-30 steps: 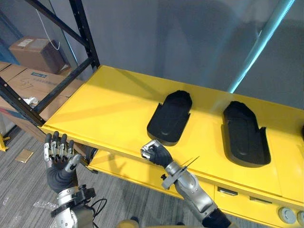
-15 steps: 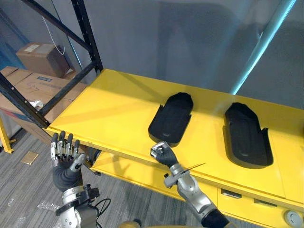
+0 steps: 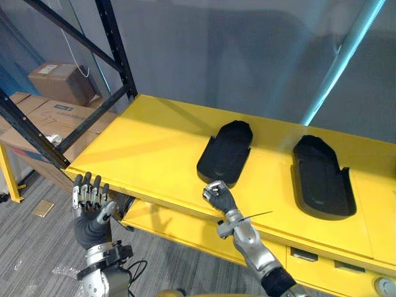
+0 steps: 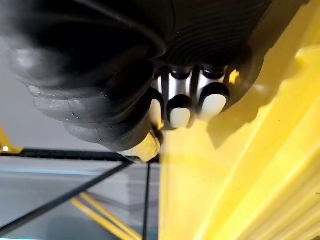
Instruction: Walk over and take plastic housings, then place them on the shelf
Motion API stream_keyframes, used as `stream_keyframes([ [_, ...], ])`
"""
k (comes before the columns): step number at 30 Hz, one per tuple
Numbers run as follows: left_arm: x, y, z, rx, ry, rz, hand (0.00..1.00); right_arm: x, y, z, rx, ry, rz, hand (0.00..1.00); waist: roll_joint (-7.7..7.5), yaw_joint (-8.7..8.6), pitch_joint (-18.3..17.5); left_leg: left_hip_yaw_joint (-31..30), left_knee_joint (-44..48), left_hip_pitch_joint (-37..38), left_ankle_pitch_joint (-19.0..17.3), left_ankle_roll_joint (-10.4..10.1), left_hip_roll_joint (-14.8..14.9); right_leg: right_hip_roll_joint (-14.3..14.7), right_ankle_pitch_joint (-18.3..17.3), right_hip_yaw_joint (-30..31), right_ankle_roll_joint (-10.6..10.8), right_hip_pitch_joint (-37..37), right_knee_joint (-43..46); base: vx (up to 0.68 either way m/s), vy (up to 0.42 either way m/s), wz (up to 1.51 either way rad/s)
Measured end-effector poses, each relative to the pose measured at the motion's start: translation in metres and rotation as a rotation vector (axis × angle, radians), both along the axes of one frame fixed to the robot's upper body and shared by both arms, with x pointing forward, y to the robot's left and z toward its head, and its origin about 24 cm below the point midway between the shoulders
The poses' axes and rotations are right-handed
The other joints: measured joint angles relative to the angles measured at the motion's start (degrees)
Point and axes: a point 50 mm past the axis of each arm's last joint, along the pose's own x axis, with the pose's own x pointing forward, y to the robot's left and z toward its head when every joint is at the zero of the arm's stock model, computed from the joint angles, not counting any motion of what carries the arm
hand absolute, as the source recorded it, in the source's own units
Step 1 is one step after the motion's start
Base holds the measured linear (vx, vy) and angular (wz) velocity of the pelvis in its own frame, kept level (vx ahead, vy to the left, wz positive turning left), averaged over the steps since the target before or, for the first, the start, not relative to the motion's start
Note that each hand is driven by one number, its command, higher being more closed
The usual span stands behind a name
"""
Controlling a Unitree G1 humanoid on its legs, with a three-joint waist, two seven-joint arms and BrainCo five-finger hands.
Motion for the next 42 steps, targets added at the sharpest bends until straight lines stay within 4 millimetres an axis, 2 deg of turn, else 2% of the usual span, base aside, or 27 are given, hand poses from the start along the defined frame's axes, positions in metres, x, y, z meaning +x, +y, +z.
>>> stream_keyframes([
  [6,0.0,0.0,0.0,0.0,-0.002,-0.001,0.0,0.0,0.001,0.0,-0.001,-0.003,0.003,1.0,-0.07,-0.02,0.04,0.04,-0.01,0.0,0.0,0.0,0.0,0.0,-0.01,0.03,0.01,-0.02,0.0,0.0,0.0,0.0],
  [9,0.001,0.0,0.001,0.001,-0.007,-0.001,0.0,0.001,0.003,0.01,0.017,-0.047,0.008,1.0,-0.37,-0.12,0.35,0.33,-0.03,0.01,-0.02,-0.02,0.05,0.03,-0.01,0.23,0.01,-0.13,0.0,0.0,0.0,-0.04],
  [10,0.001,0.0,0.001,0.002,-0.008,-0.001,0.0,0.001,0.005,0.024,0.035,-0.121,0.01,0.0,-0.65,-0.2,0.59,0.65,-0.04,0.0,-0.04,-0.03,0.13,0.08,-0.01,0.47,0.01,-0.33,0.0,0.0,0.0,-0.14],
  [11,0.001,0.0,0.001,0.003,-0.011,-0.001,0.0,-0.002,0.005,0.045,0.074,-0.226,0.002,0.0,-0.97,-0.22,0.76,1.21,-0.06,-0.02,-0.11,-0.07,0.25,0.19,-0.01,1.04,0.01,-0.66,0.0,0.0,0.004,-0.19],
  [12,0.001,0.0,0.001,0.004,-0.013,-0.002,0.0,-0.004,0.005,0.057,0.101,-0.284,-0.005,0.0,-1.14,-0.23,0.7,1.53,-0.06,-0.02,-0.16,-0.06,0.31,0.25,-0.01,1.64,0.01,-0.98,0.0,0.01,0.011,-0.22],
  [14,0.002,0.0,0.003,0.009,-0.03,-0.008,0.0,-0.015,-0.007,0.099,0.195,-0.489,-0.062,0.0,-1.48,-0.7,0.7,2.87,0.0,0.13,-0.28,-0.06,0.49,0.36,0.06,2.7,0.08,-1.57,0.0,0.02,0.024,-0.33],
  [15,0.003,-0.001,0.006,0.017,-0.054,-0.016,0.0,-0.021,-0.021,0.122,0.24,-0.606,-0.132,0.0,-1.7,-1.62,0.65,4.59,0.12,0.33,-0.48,-0.22,0.68,0.55,0.23,4.31,0.2,-2.14,0.01,0.0,0.027,-0.44],
  [16,0.005,-0.001,0.007,0.019,-0.063,-0.021,0.0,-0.023,-0.029,0.128,0.245,-0.643,-0.168,0.0,-1.78,-2.04,0.74,5.17,0.11,0.67,-0.58,-0.38,0.77,0.62,0.28,5.04,0.22,-2.16,0.01,0.0,0.028,-0.61],
  [17,0.009,-0.003,0.01,0.02,-0.087,-0.036,0.0,-0.026,-0.046,0.136,0.242,-0.692,-0.252,0.0,-1.89,-2.74,0.74,7.14,0.22,1.54,-1.08,-0.54,1.06,0.87,0.33,6.55,0.21,-2.11,0.01,0.0,0.022,-0.61],
  [19,0.014,-0.004,0.015,0.022,-0.116,-0.05,0.0,-0.032,-0.069,0.142,0.226,-0.735,-0.377,0.0,-1.86,-3.69,0.73,9.54,0.62,2.53,-2.06,-0.49,1.61,1.39,0.38,8.77,0.14,-2.11,0.01,-0.02,0.02,-0.73],
  [20,0.018,-0.005,0.019,0.026,-0.141,-0.063,0.0,-0.039,-0.087,0.143,0.214,-0.753,-0.471,0.0,-1.8,-4.71,0.7,11.37,1.68,2.47,-3.28,-0.53,2.12,1.87,0.37,10.4,0.1,-2.56,0.0,-0.02,0.011,-0.98],
  [21,0.025,-0.008,0.024,0.034,-0.171,-0.088,0.0,-0.047,-0.106,0.142,0.184,-0.753,-0.579,0.0,-1.72,-5.71,0.23,14.06,2.7,2.12,-4.29,-0.76,2.75,2.59,0.62,13.14,-0.16,-4.02,0.0,-0.01,0.006,-0.89],
  [22,0.026,-0.009,0.026,0.035,-0.178,-0.093,0.0,-0.048,-0.11,0.142,0.178,-0.752,-0.599,0.0,-1.73,-6.03,0.18,14.41,2.84,2.12,-4.39,-0.75,2.87,2.75,0.74,13.6,-0.21,-4.16,0.0,0.03,0.001,-0.83],
  [24,0.038,-0.016,0.034,0.015,-0.224,-0.156,0.0,-0.056,-0.131,0.134,0.136,-0.71,-0.734,0.0,-1.44,-8.79,0.32,17.59,3.98,2.19,-5.25,-1.15,3.66,3.71,1.64,16.75,-0.51,-5.78,0.0,0.04,-0.008,-0.69],
  [27,0.048,-0.03,0.043,0.001,-0.278,-0.224,0.0,-0.065,-0.147,0.117,0.098,-0.594,-0.848,0.0,-0.44,-11.31,0.71,22.09,4.17,3.69,-5.93,-1.36,4.36,4.89,2.21,21.03,-0.74,-6.59,0.01,0.03,-0.019,-0.77],
  [30,0.053,-0.04,0.044,-0.017,-0.289,-0.264,0.0,-0.075,-0.155,0.099,0.155,-0.459,-0.904,0.0,0.58,-12.82,0.72,25.36,4.17,5.22,-6.33,-1.44,4.74,5.81,2.42,24.36,-0.85,-6.87,0.01,0.0,-0.017,-0.68],
  [32,0.054,-0.046,0.042,-0.031,-0.283,-0.282,0.0,-0.091,-0.165,0.081,0.141,-0.343,-0.99,0.0,2.13,-14.4,0.8,28.38,4.18,5.37,-7.13,-1.36,5.09,6.79,3.05,27.39,-0.7,-8.38,0.0,-0.05,-0.016,-0.65],
  [34,0.058,-0.048,0.038,-0.047,-0.261,-0.279,0.0,-0.103,-0.169,0.072,0.109,-0.288,-1.021,0.0,2.9,-15.11,1.39,30.82,4.18,6.12,-7.25,-1.32,5.1,7.4,3.64,30.11,-0.59,-9.04,0.0,-0.08,-0.016,-0.74],
  [35,0.06,-0.048,0.036,-0.057,-0.251,-0.266,0.0,-0.107,-0.169,0.069,0.097,-0.268,-1.021,0.0,3.2,-16.24,1.64,31.83,4.21,6.45,-7.34,-1.16,5.09,7.58,3.88,31.07,-0.65,-9.28,-0.01,-0.09,-0.017,-0.63],
  [37,0.062,-0.053,0.037,-0.07,-0.256,-0.273,0.0,-0.11,-0.168,0.067,0.087,-0.254,-1.001,0.0,3.17,-17.34,1.8,33.08,4.2,6.76,-7.52,-1.07,5.19,8.16,4.28,32.72,-0.74,-9.96,-0.14,-0.1,-0.028,-0.49],
  [39,0.067,-0.065,0.043,-0.088,-0.279,-0.318,0.0,-0.111,-0.166,0.066,0.067,-0.248,-0.978,0.0,2.96,-17.41,2.53,34.16,4.3,7.08,-8.16,-1.2,5.67,8.87,4.06,33.21,-1.01,-10.45,-0.56,-0.18,-0.062,-0.36],
  [42,0.066,-0.073,0.044,-0.105,-0.285,-0.339,0.0,-0.106,-0.159,0.066,0.085,-0.247,-0.931,0.0,3.09,-17.19,2.78,34.27,5.47,6.66,-8.52,-1.02,5.76,9.07,4.35,32.05,-1.35,-11.13,-0.56,-0.16,-0.088,-0.21],
])
